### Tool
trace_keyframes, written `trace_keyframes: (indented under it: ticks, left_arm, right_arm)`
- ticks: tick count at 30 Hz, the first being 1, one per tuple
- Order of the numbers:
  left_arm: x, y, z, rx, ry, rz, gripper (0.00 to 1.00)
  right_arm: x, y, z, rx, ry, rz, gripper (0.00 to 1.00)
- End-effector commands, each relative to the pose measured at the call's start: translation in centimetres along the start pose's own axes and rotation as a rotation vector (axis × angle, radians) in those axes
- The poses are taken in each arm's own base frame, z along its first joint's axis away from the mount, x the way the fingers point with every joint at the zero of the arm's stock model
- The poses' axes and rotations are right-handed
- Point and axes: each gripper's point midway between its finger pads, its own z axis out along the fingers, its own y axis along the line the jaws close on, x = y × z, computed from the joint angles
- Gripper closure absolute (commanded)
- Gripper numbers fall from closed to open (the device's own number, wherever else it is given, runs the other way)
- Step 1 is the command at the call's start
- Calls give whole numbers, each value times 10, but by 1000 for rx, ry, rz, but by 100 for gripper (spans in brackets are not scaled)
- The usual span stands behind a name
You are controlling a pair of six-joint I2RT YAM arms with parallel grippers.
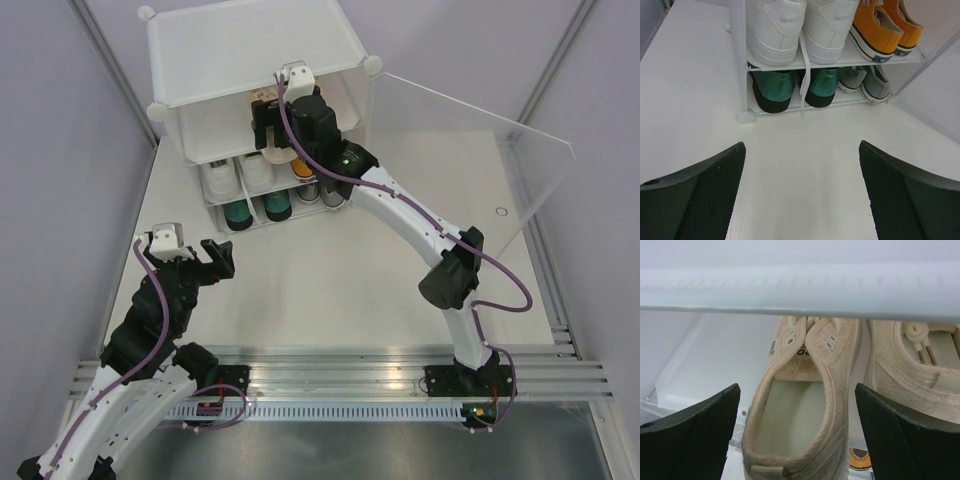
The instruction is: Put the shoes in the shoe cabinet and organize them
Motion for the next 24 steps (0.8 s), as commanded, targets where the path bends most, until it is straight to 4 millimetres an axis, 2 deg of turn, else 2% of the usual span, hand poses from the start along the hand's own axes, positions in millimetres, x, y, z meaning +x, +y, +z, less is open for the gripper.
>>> trace_keyframes:
  ticks: [1,3,5,7,13,15,16,18,24]
  left_arm:
    - [-6,-4,1,18,-25,5,4]
    - [-6,-4,1,19,-25,5,4]
    - [-7,-4,1,19,-26,6,4]
    - [-6,-4,1,19,-24,6,4]
    - [-6,-4,1,19,-25,7,4]
    - [-7,-4,0,18,-28,5,4]
    - [-7,-4,0,18,-27,6,4]
    - [-7,-4,0,18,-27,6,4]
    - [-5,-5,2,23,-18,10,4]
  right_arm:
    - [-48,1,-24,-30,-90,34,2]
    - [-41,1,-25,-32,-72,36,2]
    - [-45,1,-32,-43,-76,42,2]
    - [-36,2,-34,-47,-56,36,2]
    - [-34,14,-51,-78,-42,25,2]
    - [-24,18,-54,-78,-23,20,2]
    - [-26,17,-57,-75,-28,22,2]
    - [-12,17,-58,-61,-5,13,2]
    - [13,9,-60,-1,24,4,2]
